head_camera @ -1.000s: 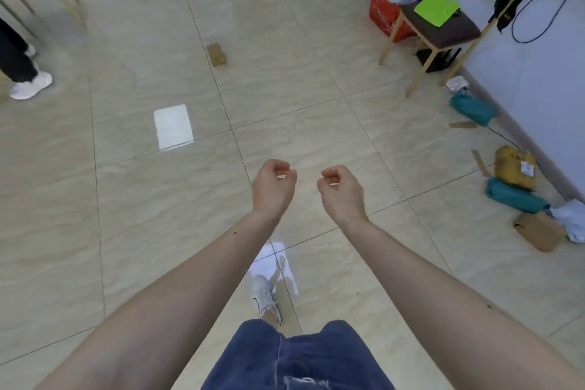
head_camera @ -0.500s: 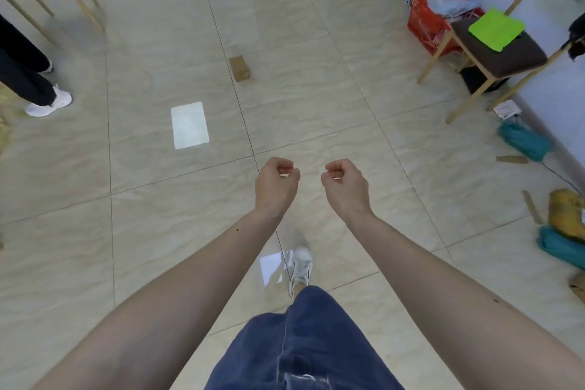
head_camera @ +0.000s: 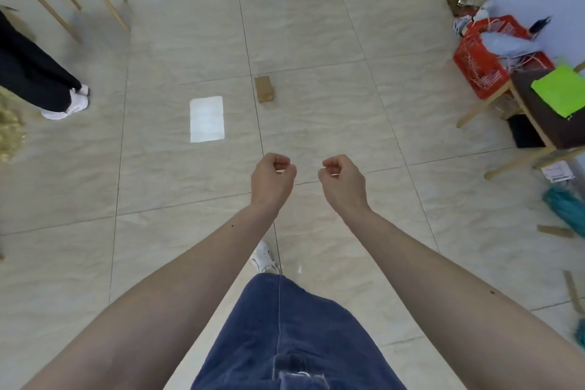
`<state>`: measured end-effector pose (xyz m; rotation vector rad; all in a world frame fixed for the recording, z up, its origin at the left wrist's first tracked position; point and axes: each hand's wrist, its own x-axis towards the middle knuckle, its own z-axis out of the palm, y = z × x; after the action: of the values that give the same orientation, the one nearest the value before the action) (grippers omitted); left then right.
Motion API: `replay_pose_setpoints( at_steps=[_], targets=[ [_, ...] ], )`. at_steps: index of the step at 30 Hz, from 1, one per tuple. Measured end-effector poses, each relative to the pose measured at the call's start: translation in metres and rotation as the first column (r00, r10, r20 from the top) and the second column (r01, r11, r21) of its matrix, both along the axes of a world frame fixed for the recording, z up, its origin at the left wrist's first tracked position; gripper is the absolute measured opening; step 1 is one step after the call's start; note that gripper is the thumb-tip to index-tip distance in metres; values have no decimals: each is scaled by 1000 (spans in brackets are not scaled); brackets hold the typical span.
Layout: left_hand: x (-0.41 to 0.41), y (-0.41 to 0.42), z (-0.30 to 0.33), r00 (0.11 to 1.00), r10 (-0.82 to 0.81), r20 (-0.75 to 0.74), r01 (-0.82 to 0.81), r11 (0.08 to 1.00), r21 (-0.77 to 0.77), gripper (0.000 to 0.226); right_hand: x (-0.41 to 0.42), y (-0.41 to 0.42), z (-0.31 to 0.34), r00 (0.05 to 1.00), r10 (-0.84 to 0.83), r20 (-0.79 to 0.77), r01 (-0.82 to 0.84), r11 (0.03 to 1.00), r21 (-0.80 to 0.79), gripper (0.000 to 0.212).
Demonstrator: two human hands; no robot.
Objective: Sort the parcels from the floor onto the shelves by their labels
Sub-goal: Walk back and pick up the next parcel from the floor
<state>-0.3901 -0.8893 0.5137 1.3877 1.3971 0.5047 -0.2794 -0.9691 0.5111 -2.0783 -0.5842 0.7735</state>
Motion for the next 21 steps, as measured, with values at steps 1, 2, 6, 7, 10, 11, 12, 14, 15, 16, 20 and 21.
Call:
replay_pose_setpoints(
  at_steps=[1,2,6,7,10,11,12,14,15,16,20,21],
  targets=[
    [6,20,0,1000,0,-2,0,1000,5,18,6,19,-1,1000,2,4,-2,1000,2,16],
    [11,40,-1,1000,-5,-6,5,1000,9,18,11,39,-2,1000,1,5,-1,1000,5,15],
    [31,119,-3,999,-39,-1,39,999,14,18,32,116,-6,1000,-28,5,28,999,17,15],
    [35,139,-3,999,-45,3,45,999,10,18,36,135,-6,999,-33,3,33,999,20,15],
    [46,193,-3,998,-59,-18,60,998,12,18,47,187,-7,999,-51,-9,52,999,18,15],
    [50,210,-3,998,-62,-24,62,998,11,18,51,203,-7,999,-52,-10,53,998,15,15],
    [53,227,-2,998,-65,-27,65,998,10,19,55,220,-6,999,-51,-11,52,999,14,15],
    [62,259,-1,997,-68,-28,68,998,8,18,63,251,-6,999,-52,-14,53,999,13,16],
    [67,276,-1,997,-72,-25,72,997,9,18,67,267,-6,998,-55,-17,56,998,13,16],
    [73,292,-1,997,-78,-23,78,997,10,17,72,283,-5,998,-61,-20,61,998,14,17],
    [99,359,-3,993,-115,-22,115,993,11,16,96,349,-4,996,-89,-14,89,996,24,18],
    [106,376,-4,992,-126,-26,127,992,12,16,103,366,-4,995,-96,-10,96,995,28,18]
  ],
)
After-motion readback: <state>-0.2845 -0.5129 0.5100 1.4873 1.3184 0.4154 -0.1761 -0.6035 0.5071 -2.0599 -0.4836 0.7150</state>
